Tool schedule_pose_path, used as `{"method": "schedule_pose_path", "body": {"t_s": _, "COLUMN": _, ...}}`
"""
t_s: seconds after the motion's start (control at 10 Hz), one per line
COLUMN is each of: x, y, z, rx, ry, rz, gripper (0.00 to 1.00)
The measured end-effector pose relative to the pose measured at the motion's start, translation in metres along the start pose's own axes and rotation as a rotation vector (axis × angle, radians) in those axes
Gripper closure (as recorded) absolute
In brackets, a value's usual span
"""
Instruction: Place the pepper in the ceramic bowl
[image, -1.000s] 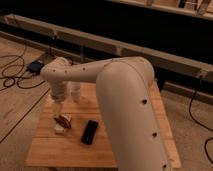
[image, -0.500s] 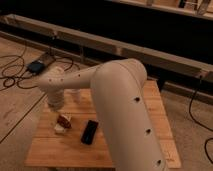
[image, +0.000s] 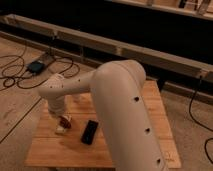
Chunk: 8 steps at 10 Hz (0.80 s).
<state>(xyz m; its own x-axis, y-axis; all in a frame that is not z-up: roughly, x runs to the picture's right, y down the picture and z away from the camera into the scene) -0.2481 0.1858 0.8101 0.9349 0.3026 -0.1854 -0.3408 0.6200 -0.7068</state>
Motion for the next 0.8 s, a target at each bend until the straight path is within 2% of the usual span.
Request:
{"method": "schedule_pose_path", "body": {"t_s": 0.3, "x": 0.004, "y": -0.004, "z": 0.004, "rx": 0.004, "ry": 0.001, "rz": 0.022, "gripper": 0.7}}
{"method": "schedule_pose_path", "body": {"t_s": 0.4, "x": 0.003, "y": -0.007, "z": 0.001, "rx": 0.007, "ry": -0.006, "rz": 0.027, "gripper": 0.82}}
{"method": "schedule_pose_path", "body": {"t_s": 0.6, "x": 0.005, "y": -0.014, "z": -0.008, "rx": 0.008, "ry": -0.03, "rz": 0.046, "gripper": 0.98}}
{"method": "schedule_pose_path", "body": {"t_s": 0.8, "x": 0.014, "y": -0.024, "z": -0.022, "rx": 0.001, "ry": -0.062, "rz": 0.07, "gripper": 1.0}}
